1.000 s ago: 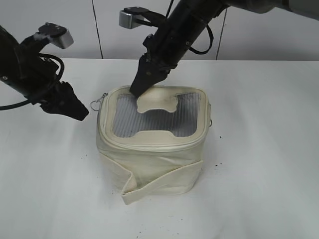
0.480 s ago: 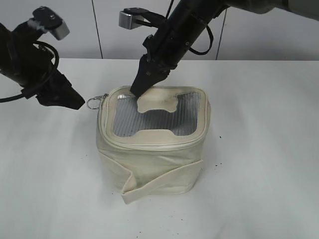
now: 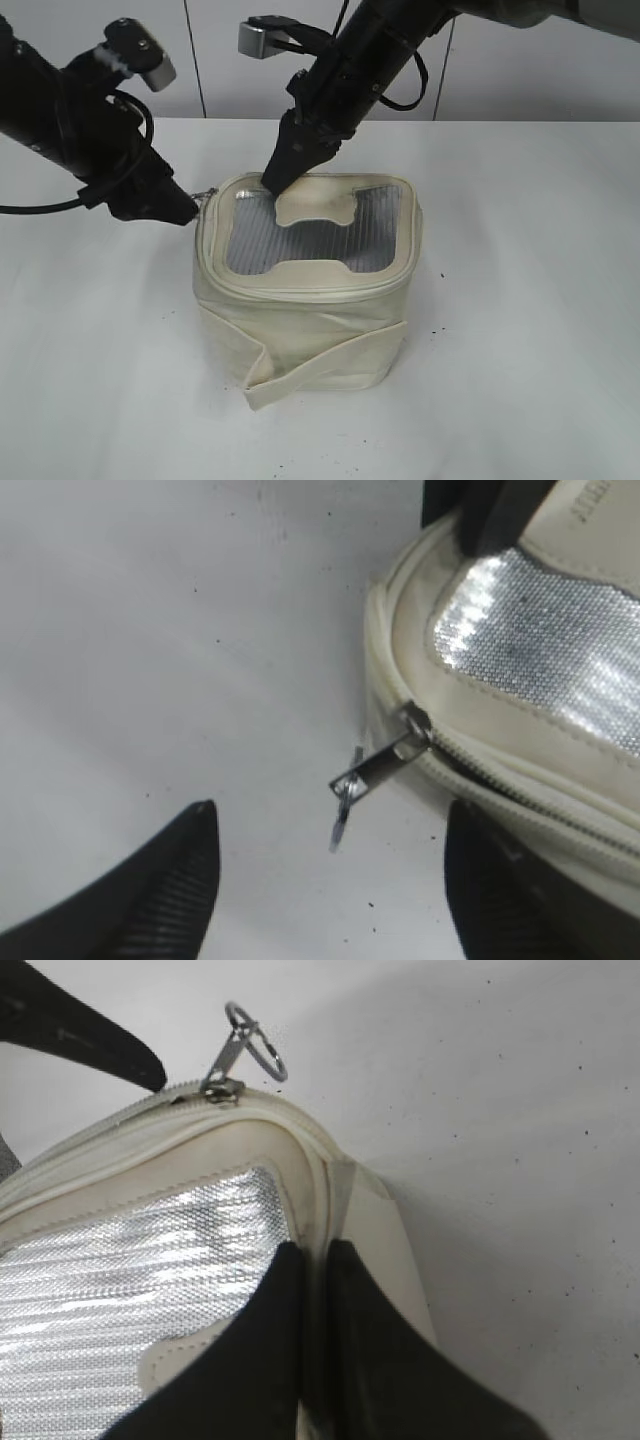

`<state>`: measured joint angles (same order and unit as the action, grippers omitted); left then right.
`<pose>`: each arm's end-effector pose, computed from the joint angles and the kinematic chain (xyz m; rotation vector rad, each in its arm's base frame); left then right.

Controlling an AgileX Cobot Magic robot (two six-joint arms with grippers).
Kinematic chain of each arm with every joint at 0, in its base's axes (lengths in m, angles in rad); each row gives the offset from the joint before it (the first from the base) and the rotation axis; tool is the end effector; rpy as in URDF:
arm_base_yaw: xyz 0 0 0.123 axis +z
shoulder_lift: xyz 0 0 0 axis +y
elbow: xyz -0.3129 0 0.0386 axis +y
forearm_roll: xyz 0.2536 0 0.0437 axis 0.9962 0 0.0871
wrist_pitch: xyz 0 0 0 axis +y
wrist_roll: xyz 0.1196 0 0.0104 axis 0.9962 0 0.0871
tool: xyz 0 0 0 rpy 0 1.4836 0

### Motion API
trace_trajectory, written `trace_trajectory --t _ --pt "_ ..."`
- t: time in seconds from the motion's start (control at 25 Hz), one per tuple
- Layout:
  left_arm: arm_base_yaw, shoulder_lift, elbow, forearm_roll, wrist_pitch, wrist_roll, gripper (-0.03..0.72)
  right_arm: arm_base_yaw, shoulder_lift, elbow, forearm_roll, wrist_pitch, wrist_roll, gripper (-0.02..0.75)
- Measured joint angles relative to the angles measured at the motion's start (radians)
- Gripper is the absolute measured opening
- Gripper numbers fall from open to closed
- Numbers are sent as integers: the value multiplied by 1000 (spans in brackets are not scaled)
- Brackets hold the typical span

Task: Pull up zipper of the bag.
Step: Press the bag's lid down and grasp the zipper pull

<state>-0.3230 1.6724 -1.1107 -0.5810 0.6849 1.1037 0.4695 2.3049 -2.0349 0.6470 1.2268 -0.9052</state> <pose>0.3298 -0.1544 0.2333 1.2897 2.2338 -0.3551 0.4309 0.2950 0.2079 -1.5468 2.2610 0.8177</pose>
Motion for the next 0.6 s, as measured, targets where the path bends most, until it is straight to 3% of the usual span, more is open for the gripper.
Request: trace_trajectory --t 0.12,0.24,0.36,0.52,0.6 --pt "-4 32 0 2 -16 0 533 0 0 0 0 0 1 16" --pt "-16 50 0 -6 -65 0 484 0 0 0 1 0 2 16" --pt "-25 67 0 -11 -85 0 354 0 0 0 1 0 2 16" --pt "-26 96 0 -12 -73 0 81 0 0 0 1 0 6 16" --pt "-26 97 0 -12 -55 -1 6 0 0 0 1 0 8 16"
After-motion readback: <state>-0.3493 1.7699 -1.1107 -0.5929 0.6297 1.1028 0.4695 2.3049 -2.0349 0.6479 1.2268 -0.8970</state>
